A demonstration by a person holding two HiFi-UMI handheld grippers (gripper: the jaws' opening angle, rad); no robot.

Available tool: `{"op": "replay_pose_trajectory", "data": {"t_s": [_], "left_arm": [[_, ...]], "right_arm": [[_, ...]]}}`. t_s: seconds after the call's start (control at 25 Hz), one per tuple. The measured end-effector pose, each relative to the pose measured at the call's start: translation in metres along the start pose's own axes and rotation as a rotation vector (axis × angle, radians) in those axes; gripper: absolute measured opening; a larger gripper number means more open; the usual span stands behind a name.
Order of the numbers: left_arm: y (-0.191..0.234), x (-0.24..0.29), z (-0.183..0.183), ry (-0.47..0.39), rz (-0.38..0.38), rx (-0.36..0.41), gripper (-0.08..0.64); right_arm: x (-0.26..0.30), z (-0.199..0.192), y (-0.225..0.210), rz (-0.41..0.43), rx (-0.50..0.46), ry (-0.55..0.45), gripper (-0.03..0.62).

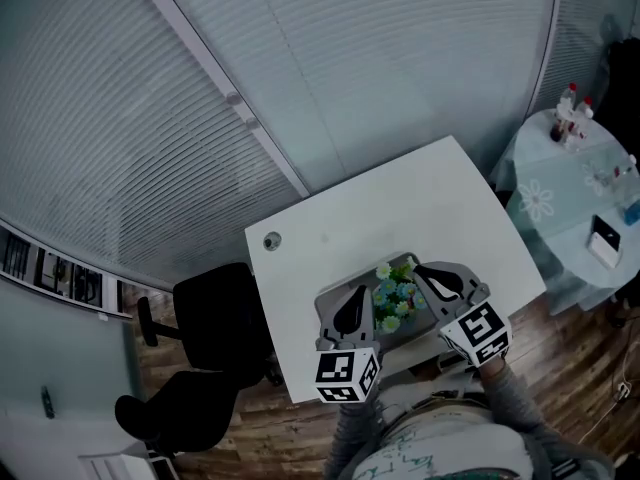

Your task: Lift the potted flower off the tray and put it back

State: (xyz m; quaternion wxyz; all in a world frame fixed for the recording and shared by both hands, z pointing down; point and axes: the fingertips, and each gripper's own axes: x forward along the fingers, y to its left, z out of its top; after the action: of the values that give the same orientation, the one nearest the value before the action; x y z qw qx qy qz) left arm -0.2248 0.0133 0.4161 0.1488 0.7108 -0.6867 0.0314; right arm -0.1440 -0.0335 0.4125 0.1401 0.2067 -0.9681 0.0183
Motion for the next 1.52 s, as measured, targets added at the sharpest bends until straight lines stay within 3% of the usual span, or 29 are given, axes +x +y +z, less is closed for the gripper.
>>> {"op": "replay_pose_trajectory", "data": {"t_s": [0.36, 0.68, 0.96, 1.32, 1.52], "left_arm": [[0.024, 0.001, -0.002, 0.023, -0.083, -0.015, 0.011], [0.019, 0.002, -0.010, 0.037, -0.176, 0.016, 0.011], [0.015, 0.005, -0.003, 0.036, -0.151, 0.040, 0.011], [0.010, 0.014, 0.001, 0.030, -0.055, 0.032, 0.011], [0.007, 0.021, 0.001, 0.030, -0.038, 0.025, 0.011]], "right_arm": [[0.009, 0.001, -0.005, -0.131, -0.005, 0.015, 0.024], [-0.003, -0.015, 0.000, -0.218, 0.024, 0.029, 0.024], [-0.009, 0.000, -0.016, -0.186, 0.016, 0.004, 0.024], [-0.003, -0.006, -0.037, -0.138, 0.023, 0.007, 0.024], [0.004, -0.005, -0.033, -0.081, 0.023, 0.001, 0.023]]}}
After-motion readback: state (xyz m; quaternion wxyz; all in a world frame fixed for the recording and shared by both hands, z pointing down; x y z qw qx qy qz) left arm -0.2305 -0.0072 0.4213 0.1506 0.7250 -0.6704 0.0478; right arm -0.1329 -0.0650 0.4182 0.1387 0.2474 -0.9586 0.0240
